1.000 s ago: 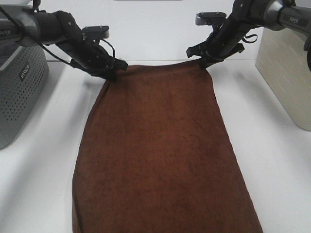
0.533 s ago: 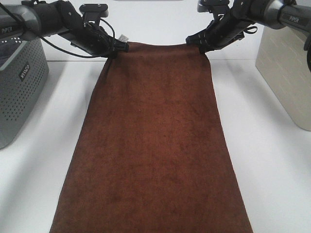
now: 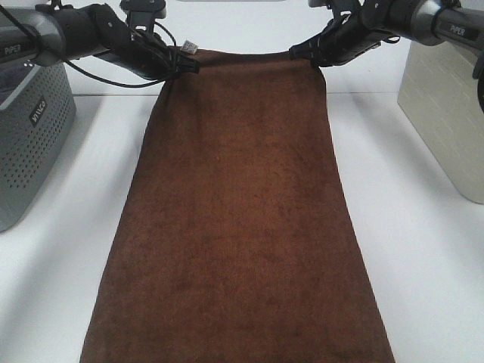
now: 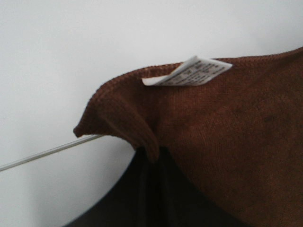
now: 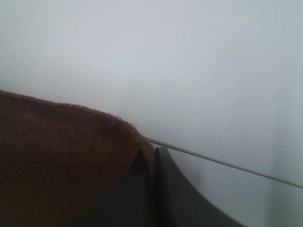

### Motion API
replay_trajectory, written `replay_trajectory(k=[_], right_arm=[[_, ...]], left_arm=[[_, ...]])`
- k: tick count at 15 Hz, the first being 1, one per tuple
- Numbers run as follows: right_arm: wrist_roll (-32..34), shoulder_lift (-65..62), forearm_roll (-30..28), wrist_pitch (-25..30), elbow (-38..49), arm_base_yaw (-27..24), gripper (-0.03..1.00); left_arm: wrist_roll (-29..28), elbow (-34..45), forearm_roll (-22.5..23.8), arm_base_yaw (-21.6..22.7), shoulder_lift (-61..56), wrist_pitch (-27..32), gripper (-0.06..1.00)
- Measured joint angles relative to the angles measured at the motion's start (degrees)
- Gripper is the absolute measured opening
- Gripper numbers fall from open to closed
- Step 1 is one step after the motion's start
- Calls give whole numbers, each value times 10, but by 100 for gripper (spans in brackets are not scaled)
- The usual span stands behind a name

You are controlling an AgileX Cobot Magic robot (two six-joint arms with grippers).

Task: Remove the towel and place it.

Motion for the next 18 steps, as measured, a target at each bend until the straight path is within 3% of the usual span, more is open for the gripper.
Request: replay_trajectory(k=[11,18], right_arm=[[-3,34,2,-25,0,0,1],[-11,65,23,-44,0,0,1]], left_arm=[[1,0,8,0,38,-35,0],[1,0,8,0,60,-91,2]])
